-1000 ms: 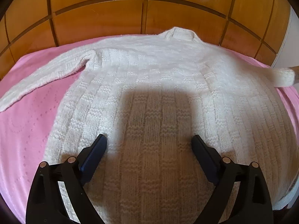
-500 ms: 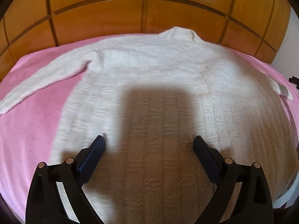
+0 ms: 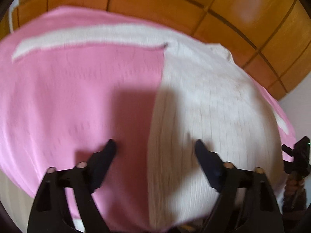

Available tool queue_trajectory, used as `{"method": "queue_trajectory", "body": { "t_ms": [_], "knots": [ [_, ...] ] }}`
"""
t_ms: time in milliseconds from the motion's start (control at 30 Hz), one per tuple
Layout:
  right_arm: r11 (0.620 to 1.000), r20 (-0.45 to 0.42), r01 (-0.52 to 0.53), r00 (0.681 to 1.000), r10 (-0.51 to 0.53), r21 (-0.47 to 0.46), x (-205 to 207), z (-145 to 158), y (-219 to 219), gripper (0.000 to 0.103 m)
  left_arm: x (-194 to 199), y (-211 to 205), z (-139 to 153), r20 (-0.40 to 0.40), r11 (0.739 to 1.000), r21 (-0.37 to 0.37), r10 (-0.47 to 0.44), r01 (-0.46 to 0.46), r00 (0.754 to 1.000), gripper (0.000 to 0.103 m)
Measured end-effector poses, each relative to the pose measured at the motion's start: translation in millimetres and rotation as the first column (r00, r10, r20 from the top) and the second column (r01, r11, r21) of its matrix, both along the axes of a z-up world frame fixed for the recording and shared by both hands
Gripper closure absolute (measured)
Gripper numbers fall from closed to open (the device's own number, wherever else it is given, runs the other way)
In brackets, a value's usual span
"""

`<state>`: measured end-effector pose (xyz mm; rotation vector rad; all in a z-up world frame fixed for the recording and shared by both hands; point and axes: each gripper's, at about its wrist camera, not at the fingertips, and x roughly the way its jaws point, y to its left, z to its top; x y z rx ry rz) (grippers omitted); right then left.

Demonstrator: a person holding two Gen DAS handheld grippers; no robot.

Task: Fold small clothes

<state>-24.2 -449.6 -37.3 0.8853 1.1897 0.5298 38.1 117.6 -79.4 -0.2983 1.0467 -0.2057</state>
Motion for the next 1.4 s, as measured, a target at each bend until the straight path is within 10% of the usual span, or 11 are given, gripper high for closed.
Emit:
{"method": "queue_trajectory", "body": {
  "t_ms": [100,167,267,500,767,1033,1100,1200,1400],
  "knots": [
    [1.000,-0.018,-0.021,1.000,0.021,0.001,-15,-7,8,0.039,-17,-2,-7,0.005,1.000,-0.007,-0.031,0.031,1.000,0.046],
    [0.999,-0.016,-0.007,1.000,0.007,-0.049,-26,-4,15,0.071,-22,-6,-6,0.008,0.998,-0.031,-0.061,0.062,0.998,0.088],
    [0.987,0.017,0.012,1.000,-0.010,-0.159,-22,10,19,0.096,-25,-6,7,0.040,0.997,-0.040,-0.062,0.064,0.997,0.099],
    [0.965,0.411,-0.003,0.905,0.114,-0.262,-44,138,35,0.097,-43,16,72,0.194,0.988,-0.136,-0.051,0.078,0.980,0.099],
    [0.870,0.037,-0.094,0.991,0.127,-0.483,-50,20,44,0.097,-64,-7,-8,-0.059,0.995,-0.008,-0.103,0.103,0.993,0.100],
    [0.855,0.005,-0.134,0.988,0.158,-0.501,-49,4,57,0.095,-68,-3,4,-0.047,0.991,0.021,-0.134,0.135,0.990,0.099],
    [0.876,-0.001,-0.135,0.988,0.152,-0.462,-55,7,47,0.082,-60,3,11,-0.011,0.993,0.000,-0.118,0.118,0.993,0.091],
    [0.889,0.032,-0.060,0.996,0.084,-0.453,-49,16,30,0.050,-46,8,28,0.071,0.999,0.007,-0.045,0.044,0.996,0.051],
    [0.900,0.124,0.131,0.988,-0.086,-0.416,-18,35,6,0.039,-6,-19,42,0.156,0.999,0.023,-0.037,0.033,0.987,0.046]
  ]
}}
